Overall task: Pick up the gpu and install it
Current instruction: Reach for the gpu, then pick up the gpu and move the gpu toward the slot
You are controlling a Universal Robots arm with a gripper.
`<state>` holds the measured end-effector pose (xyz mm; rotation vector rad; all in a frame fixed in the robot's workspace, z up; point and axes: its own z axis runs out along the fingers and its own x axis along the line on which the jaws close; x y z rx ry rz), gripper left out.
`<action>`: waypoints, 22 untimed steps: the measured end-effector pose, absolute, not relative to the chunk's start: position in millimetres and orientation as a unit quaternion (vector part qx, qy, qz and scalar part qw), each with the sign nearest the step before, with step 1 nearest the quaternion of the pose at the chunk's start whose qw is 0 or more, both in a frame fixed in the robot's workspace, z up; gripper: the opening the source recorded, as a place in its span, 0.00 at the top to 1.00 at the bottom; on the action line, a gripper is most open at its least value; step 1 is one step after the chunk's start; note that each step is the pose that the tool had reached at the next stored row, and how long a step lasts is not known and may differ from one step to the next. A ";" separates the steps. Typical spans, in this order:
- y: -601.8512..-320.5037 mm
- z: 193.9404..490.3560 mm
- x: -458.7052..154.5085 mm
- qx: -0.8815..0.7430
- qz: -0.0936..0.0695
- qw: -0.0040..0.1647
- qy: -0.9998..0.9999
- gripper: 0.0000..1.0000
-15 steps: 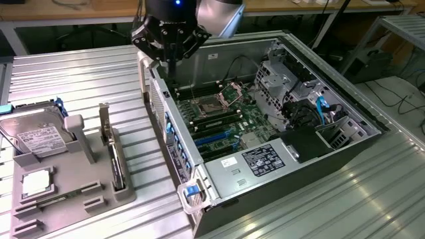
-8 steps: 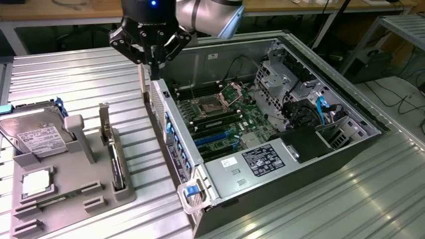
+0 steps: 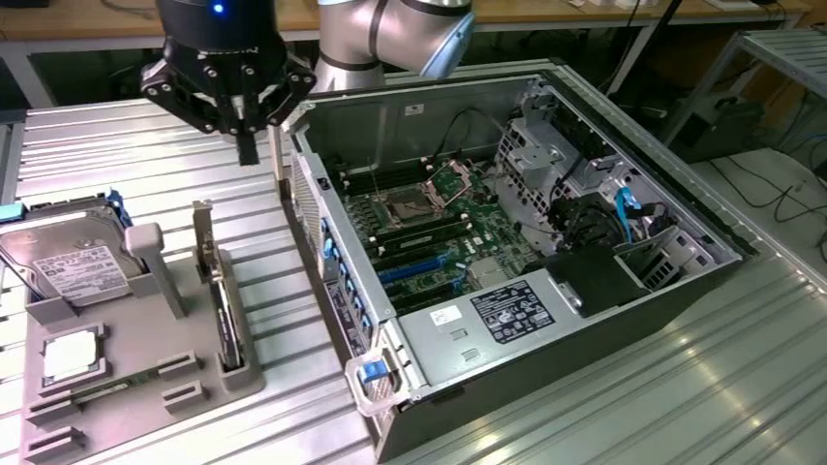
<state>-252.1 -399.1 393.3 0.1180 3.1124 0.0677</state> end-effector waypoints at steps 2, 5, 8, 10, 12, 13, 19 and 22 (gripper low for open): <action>-399.1 393.3 -261.8 0.038 0.022 0.013 0.999 0.89; -399.1 393.2 -275.9 0.038 0.022 0.013 0.999 0.89; -399.1 393.3 -290.4 0.038 0.022 0.013 0.999 0.89; -399.1 393.3 -298.1 0.038 0.022 0.013 0.999 0.89; -399.1 393.4 -304.3 0.038 0.022 0.013 0.999 0.89; -399.1 393.3 -304.3 0.038 0.022 0.013 0.999 0.89; -399.1 393.3 -304.3 0.038 0.022 0.013 0.999 0.89; -399.1 393.3 -304.3 0.038 0.022 0.013 0.999 0.71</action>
